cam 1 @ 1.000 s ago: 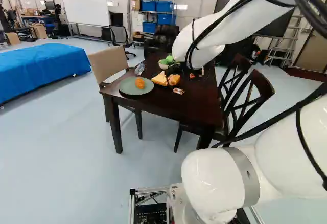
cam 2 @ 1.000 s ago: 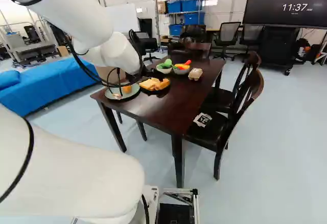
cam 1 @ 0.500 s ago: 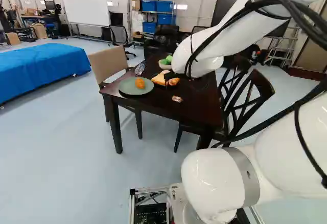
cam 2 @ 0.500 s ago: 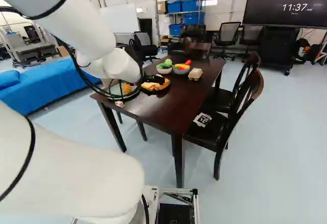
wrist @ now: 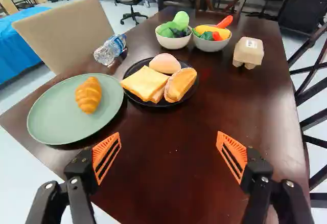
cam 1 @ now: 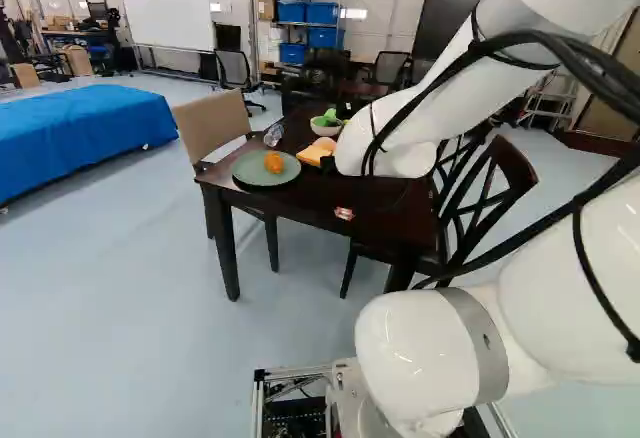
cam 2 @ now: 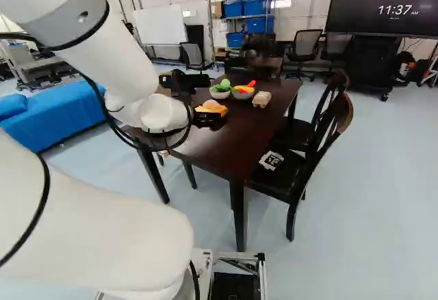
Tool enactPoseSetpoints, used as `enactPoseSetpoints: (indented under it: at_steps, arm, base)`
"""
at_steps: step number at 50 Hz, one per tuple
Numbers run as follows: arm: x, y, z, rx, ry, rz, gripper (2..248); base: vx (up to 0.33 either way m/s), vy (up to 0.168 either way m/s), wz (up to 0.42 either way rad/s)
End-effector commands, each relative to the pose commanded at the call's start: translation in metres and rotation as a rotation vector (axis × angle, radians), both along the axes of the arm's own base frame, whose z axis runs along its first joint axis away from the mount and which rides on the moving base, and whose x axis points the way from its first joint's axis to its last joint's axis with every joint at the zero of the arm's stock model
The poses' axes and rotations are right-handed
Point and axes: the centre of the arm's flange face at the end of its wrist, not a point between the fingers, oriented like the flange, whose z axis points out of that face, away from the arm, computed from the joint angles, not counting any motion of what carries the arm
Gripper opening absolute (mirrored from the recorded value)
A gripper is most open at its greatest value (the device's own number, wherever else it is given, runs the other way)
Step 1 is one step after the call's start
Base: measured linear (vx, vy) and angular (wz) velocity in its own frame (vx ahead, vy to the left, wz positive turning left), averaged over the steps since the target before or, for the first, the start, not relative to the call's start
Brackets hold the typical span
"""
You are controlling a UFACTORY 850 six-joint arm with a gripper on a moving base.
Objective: Move the croissant to the empty plate
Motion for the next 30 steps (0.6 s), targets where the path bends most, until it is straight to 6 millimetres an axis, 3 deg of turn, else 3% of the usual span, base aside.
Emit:
enactPoseSetpoints:
  at_steps: [30]
  arm:
    - [-0.031, 0.001, -0.038, 0.000, -0.111, 0.001, 247]
  base:
    - [0.000, 0.000, 0.000]
